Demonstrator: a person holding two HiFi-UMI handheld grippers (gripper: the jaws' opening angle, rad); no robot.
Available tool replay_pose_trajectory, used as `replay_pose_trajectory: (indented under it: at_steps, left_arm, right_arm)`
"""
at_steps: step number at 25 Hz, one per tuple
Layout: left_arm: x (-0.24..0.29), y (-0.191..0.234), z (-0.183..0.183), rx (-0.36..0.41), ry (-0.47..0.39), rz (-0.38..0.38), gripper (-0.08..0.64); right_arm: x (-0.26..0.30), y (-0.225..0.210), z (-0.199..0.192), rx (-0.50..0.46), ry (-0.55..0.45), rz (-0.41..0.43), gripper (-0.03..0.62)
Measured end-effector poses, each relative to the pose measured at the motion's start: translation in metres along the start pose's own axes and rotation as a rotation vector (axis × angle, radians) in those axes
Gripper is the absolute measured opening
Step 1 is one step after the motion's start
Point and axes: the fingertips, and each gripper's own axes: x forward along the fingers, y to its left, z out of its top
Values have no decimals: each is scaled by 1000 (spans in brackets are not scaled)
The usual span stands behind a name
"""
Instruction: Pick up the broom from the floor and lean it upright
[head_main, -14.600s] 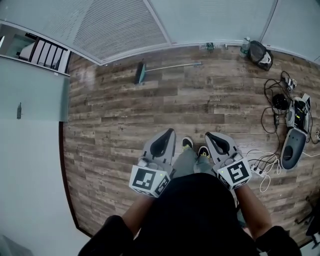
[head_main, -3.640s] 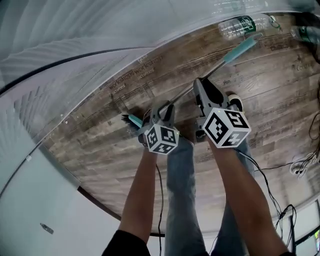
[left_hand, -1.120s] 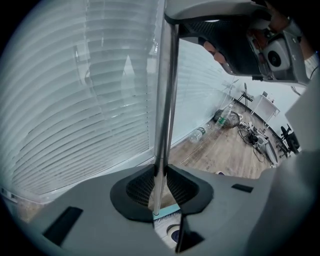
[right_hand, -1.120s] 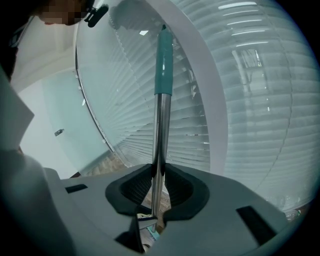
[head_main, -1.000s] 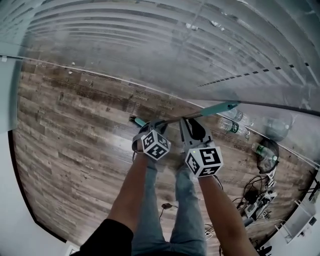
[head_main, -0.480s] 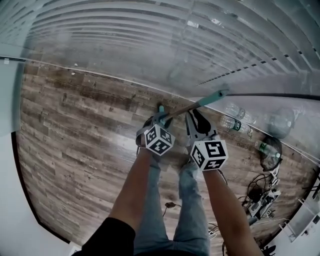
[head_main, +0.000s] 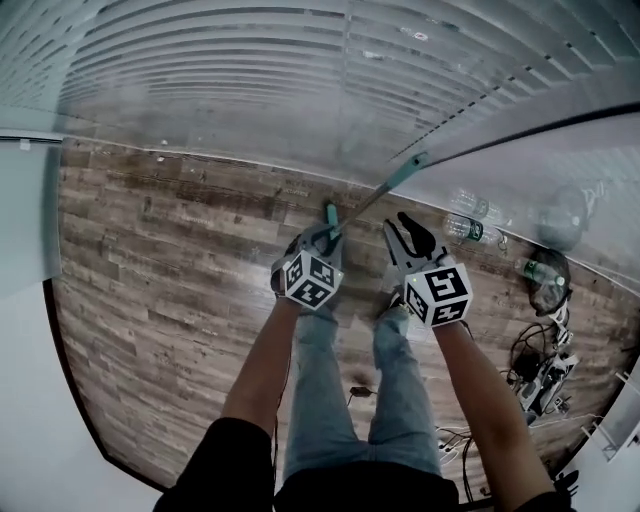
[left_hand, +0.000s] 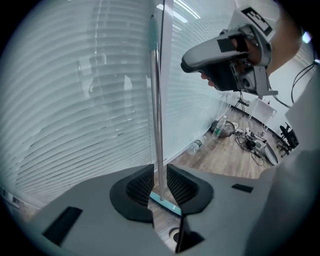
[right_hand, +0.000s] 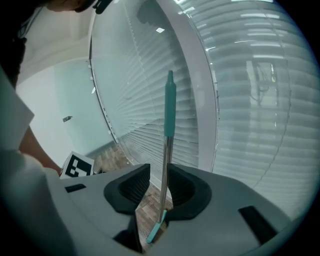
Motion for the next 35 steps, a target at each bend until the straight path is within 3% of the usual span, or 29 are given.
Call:
replay_pose_trajectory:
  at_steps: [3, 7, 13, 17, 21, 26, 30, 35]
  left_arm:
    - [-55, -2, 30, -72, -105, -4, 86]
    - [-150, -6, 95, -83, -293, 2, 86]
    - [-305, -24, 219, -136, -614, 12, 86]
    - [-387, -58, 286, -140, -766, 41, 82]
    - [-434, -84, 324, -145, -846, 67, 35]
    - [-452, -115, 357, -89, -908, 5, 21]
    - [-451, -140, 370, -111, -904, -44, 21]
    - [-456, -168, 393, -76, -916, -85, 21]
  right_arm:
    - [-49, 10, 26, -74, -2, 46, 112]
    - [-130, 18, 79, -97, -62, 48, 112]
    - [-257, 30, 190, -79, -255, -13, 112]
    - [-344, 39, 252, -126, -381, -28, 112]
    - [-416, 48, 281, -203, -473, -109, 112]
    - [-462, 48, 287, -253, -536, -245, 107]
    - [-489, 42, 273, -233, -545, -309, 27]
    - [-510, 24, 256, -133, -539, -340, 17]
